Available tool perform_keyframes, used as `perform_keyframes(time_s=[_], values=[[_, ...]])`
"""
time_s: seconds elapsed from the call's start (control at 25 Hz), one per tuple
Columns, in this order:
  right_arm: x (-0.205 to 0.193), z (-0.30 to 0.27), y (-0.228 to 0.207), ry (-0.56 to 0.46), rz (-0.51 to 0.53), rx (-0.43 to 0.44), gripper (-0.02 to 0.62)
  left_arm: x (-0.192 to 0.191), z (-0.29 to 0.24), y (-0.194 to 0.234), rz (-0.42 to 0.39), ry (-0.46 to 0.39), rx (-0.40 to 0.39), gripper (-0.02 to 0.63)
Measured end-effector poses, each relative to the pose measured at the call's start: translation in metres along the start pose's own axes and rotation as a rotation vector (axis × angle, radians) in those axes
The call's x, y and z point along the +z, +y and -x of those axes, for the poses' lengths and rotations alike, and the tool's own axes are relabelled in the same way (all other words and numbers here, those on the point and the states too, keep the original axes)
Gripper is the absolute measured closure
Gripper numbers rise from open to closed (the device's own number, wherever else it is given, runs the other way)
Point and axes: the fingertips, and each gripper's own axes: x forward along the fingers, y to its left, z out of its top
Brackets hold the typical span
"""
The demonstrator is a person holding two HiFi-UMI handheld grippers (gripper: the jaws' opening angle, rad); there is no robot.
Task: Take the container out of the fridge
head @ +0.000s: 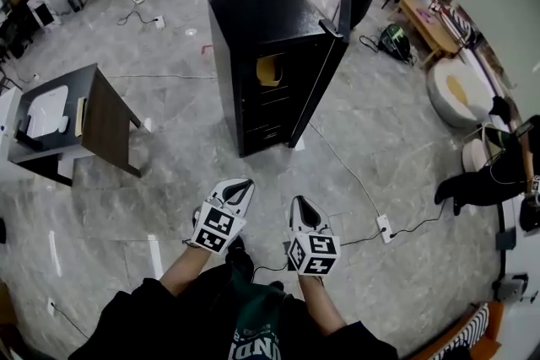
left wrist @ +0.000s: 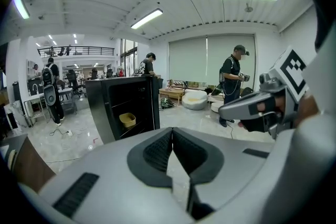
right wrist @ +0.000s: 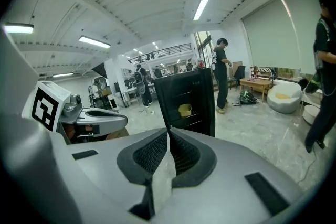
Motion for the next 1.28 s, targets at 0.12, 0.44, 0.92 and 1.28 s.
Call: perform_keyframes(time_s=[0.12, 0.44, 0.92, 1.28], values=[[0.007, -0.026, 0.019, 0.012, 0.014, 0.009, 0.558, -0.003, -0.005, 0.034, 0.02, 0.012, -0.007, 0.592], [0.011, -0.063, 0.032, 0.032, 0.006, 0.001, 0.558, -0.013, -0.008, 0.074, 0.047, 0.024, -0.014, 0.592], [0.026, -0.116, 0.034, 0.035, -0.005, 0.061, 0.558, 0.002, -0.032, 0.098, 0.047, 0.017, 0.004, 0.592], [0.049, -0.164, 0.002, 0.069, 0.016, 0.136, 0.558, 0.022, -0.09, 0.115, 0.068, 0.04, 0.046, 0.592]])
